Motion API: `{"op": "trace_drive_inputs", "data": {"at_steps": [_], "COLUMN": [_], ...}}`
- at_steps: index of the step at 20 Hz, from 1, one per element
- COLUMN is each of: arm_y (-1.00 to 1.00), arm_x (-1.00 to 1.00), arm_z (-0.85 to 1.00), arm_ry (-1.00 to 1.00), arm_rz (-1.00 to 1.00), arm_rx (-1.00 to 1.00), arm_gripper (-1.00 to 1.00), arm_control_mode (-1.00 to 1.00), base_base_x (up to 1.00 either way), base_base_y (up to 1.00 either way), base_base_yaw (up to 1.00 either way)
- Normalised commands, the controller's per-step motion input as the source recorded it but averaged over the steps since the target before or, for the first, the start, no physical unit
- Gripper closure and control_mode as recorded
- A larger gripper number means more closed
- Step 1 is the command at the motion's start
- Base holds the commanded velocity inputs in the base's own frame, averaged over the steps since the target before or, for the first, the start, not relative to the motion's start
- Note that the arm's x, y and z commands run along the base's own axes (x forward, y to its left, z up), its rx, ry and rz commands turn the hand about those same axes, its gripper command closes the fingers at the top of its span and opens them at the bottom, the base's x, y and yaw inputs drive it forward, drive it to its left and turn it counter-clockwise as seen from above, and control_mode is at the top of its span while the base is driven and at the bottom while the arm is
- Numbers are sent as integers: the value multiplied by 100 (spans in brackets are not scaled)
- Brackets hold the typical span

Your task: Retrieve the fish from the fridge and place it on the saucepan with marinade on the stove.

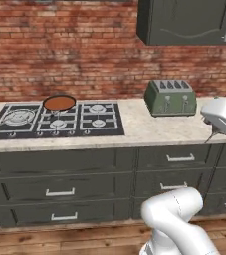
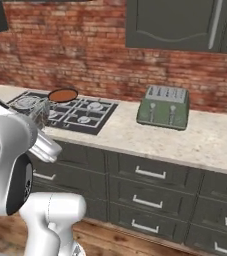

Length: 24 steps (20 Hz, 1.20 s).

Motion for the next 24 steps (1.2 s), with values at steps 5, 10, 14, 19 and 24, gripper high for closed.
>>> {"op": "trace_drive_inputs", "data": {"at_steps": [5, 10, 14, 19, 24], "arm_y": [0, 0, 0, 0, 0], "arm_x": [0, 0, 0, 0, 0], "arm_z": [0, 0, 0, 0, 0], "arm_ry": [0, 0, 0, 0, 0], "arm_rz": [0, 0, 0, 0, 0], "arm_rx": [0, 0, 0, 0, 0], "arm_gripper": [100, 100, 100, 100, 100], "arm_control_mode": [100, 100, 100, 100, 100], "base_base_x": [-29, 19, 42, 51, 64], "base_base_y": [90, 82, 77, 68, 55], "base_base_yaw": [16, 8, 4, 0, -7]}}
